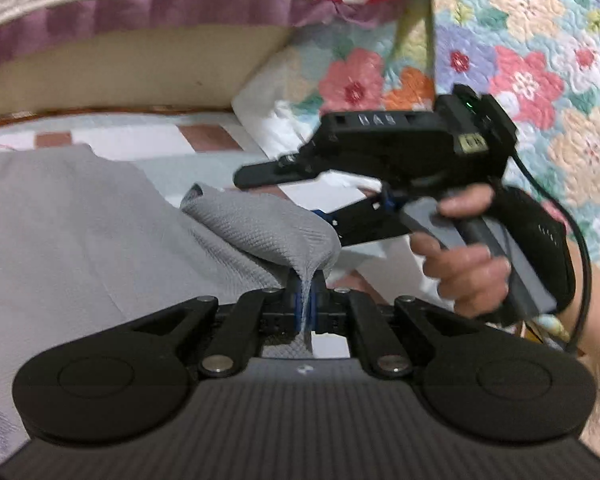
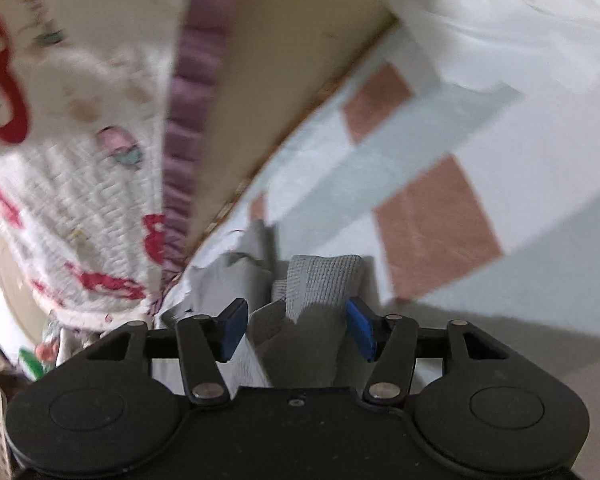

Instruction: Fold clothes

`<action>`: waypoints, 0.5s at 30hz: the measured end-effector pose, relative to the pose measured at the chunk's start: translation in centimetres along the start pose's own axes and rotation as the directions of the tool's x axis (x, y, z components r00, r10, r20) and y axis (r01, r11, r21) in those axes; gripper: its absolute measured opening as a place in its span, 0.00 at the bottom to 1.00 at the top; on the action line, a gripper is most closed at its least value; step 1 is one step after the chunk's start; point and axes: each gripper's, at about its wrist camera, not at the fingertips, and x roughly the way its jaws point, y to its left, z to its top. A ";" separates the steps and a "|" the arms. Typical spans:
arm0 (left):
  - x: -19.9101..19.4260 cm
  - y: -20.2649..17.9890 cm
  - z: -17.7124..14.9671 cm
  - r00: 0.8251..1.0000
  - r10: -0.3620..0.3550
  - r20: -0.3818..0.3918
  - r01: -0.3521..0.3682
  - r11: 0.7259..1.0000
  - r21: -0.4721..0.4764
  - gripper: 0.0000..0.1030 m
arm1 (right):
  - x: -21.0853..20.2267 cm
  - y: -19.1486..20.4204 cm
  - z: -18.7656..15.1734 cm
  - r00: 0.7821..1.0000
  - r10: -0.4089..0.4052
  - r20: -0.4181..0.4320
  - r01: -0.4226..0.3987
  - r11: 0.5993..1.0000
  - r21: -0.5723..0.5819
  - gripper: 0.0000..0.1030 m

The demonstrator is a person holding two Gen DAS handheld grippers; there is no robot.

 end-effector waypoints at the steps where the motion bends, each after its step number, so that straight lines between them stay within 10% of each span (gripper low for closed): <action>1: 0.2 -0.2 -0.2 1.000 -0.002 -0.005 0.003 1.000 0.020 0.03 | 0.1 -0.4 0.1 1.000 -0.003 -0.012 0.003 1.000 0.024 0.60; 10: 0.7 -1.2 -1.3 0.999 -0.004 -0.041 0.009 0.994 0.111 0.04 | 2.4 0.7 0.8 0.996 -0.057 -0.073 0.051 0.996 -0.078 0.66; 11: 0.7 -1.3 -1.2 0.999 0.001 -0.038 0.003 0.993 0.117 0.04 | 2.6 0.9 0.9 0.997 -0.058 -0.047 0.053 0.994 -0.100 0.49; 12: 0.6 -1.4 -1.1 0.999 0.007 -0.034 -0.003 0.992 0.124 0.05 | 2.7 1.2 1.0 0.998 -0.065 -0.020 0.062 0.990 -0.129 0.07; 15: -0.6 -2.0 -0.5 0.999 0.019 0.034 -0.024 0.991 0.133 0.29 | 0.6 2.4 1.9 0.994 0.001 0.110 0.022 0.979 -0.204 0.07</action>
